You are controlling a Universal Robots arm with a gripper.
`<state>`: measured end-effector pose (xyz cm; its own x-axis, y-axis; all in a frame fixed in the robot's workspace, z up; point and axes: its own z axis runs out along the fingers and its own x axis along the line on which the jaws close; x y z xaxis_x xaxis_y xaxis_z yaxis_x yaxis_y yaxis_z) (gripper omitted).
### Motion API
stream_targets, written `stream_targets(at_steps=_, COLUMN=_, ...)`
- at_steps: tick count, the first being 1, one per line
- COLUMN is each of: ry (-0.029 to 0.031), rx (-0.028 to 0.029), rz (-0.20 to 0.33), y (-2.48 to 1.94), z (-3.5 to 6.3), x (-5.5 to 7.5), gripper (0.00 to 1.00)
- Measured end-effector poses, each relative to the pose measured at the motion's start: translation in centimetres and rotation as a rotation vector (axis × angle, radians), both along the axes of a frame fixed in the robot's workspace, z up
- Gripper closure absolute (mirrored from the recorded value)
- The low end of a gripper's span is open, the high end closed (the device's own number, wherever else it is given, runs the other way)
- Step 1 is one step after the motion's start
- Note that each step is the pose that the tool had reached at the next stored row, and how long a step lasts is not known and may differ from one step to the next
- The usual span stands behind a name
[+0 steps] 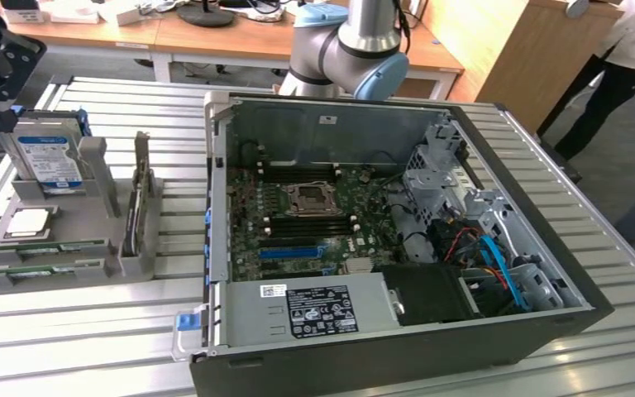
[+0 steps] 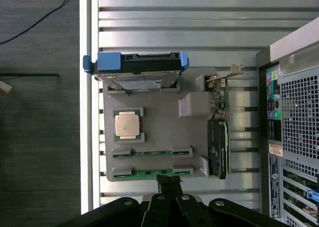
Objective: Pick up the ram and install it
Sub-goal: 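Pick up the ram and move it above insertion slot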
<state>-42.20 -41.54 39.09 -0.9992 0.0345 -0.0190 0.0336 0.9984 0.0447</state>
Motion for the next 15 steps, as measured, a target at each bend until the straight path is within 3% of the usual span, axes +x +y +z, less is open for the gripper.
stream_targets(at_steps=15, ry=0.0000, rx=0.0000, rz=0.272, y=0.00, z=0.00, x=0.00, gripper=0.89)
